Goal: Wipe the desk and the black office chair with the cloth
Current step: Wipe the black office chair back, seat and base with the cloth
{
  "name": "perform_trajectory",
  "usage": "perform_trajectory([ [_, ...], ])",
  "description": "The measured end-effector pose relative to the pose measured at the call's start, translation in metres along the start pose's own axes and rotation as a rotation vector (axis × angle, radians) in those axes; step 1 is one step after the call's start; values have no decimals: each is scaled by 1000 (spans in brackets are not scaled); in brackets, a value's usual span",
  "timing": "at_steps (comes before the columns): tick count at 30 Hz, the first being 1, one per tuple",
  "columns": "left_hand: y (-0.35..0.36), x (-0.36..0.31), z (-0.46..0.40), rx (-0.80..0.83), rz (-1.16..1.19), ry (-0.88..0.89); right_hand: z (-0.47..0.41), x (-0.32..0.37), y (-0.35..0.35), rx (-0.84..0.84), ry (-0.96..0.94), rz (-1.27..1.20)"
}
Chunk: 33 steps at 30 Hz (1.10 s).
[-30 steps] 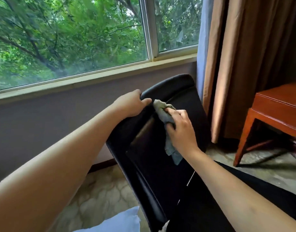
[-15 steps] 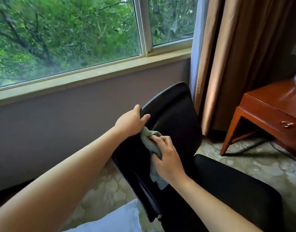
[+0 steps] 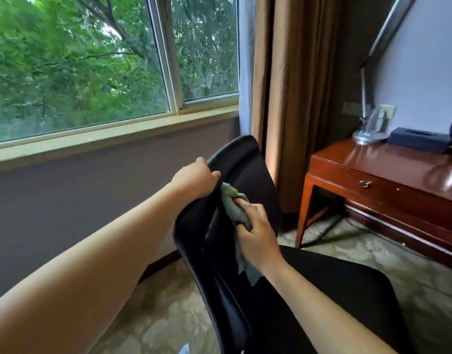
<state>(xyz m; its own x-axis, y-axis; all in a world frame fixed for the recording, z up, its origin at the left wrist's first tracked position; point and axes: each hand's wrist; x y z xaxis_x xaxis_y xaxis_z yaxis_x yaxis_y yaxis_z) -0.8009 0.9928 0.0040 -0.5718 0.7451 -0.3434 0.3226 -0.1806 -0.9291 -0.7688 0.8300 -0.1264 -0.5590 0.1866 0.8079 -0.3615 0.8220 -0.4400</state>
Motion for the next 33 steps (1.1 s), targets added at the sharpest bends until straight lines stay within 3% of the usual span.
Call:
perform_trajectory([
  [6, -18, -20, -21, 59, -151, 9, 0, -5, -6, -3, -83, 6],
  [11, -6, -37, -55, 67, -101, 27, -3, -18, -3, -24, -212, 30],
  [16, 8, -34, -85, 39, -127, 98, -64, -48, -6, -96, -306, 169],
  [22, 18, -37, -97, -9, -184, 138, -171, -89, -12, -188, -37, 203],
  [27, 15, -39, -92, -6, -184, 134, -197, -116, -40, -85, 456, 113],
  [30, 15, -39, -90, -9, -180, 140, -189, -108, -48, -36, 471, 86],
  [33, 15, -38, -91, -14, -178, 137, -188, -76, -43, 12, 294, 77],
])
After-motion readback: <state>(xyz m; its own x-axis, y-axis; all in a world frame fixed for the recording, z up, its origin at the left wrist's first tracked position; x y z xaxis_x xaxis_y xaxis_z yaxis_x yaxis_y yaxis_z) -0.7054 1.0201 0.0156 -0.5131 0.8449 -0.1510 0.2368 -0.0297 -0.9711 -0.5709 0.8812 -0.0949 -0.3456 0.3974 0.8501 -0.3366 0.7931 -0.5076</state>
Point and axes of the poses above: each hand's wrist, its own z-axis away from the middle knuckle, its own y-axis out of the palm, x = y × z, and after that the axes turned 6 degrees about z, right-handed
